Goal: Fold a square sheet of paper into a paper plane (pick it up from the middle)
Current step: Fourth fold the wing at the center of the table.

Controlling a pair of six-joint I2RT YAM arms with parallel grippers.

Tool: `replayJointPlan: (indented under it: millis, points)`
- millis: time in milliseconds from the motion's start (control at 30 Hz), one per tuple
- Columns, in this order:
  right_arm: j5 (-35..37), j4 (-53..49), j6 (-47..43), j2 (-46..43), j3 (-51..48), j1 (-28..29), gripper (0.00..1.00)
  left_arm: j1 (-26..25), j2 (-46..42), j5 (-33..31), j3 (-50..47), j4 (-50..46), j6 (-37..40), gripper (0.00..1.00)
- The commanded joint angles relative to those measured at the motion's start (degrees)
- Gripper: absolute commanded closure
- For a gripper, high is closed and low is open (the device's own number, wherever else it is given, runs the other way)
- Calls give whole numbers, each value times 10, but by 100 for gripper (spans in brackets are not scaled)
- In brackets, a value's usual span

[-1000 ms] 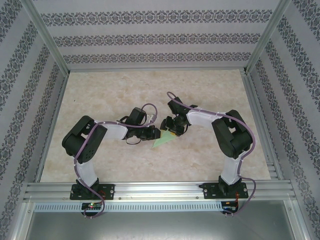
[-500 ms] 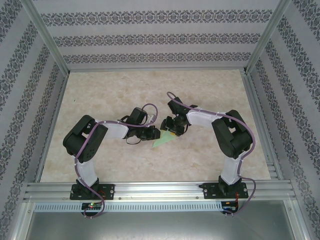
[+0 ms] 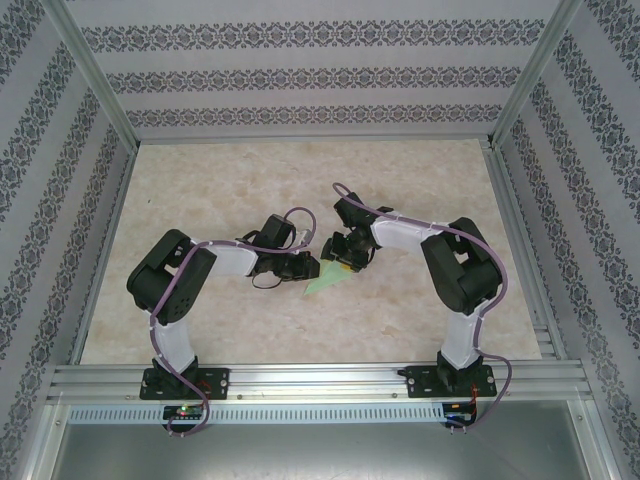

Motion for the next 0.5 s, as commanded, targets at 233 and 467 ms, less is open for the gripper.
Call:
replayJointPlan:
  millis: [233,467]
  points:
    - [99,-76,1,138,-35,8,49,-2,-54,-15,-5,-3,14,85]
    - [99,-73,4,155,-27,11,49,-2,-63,0,-21,35,0,85]
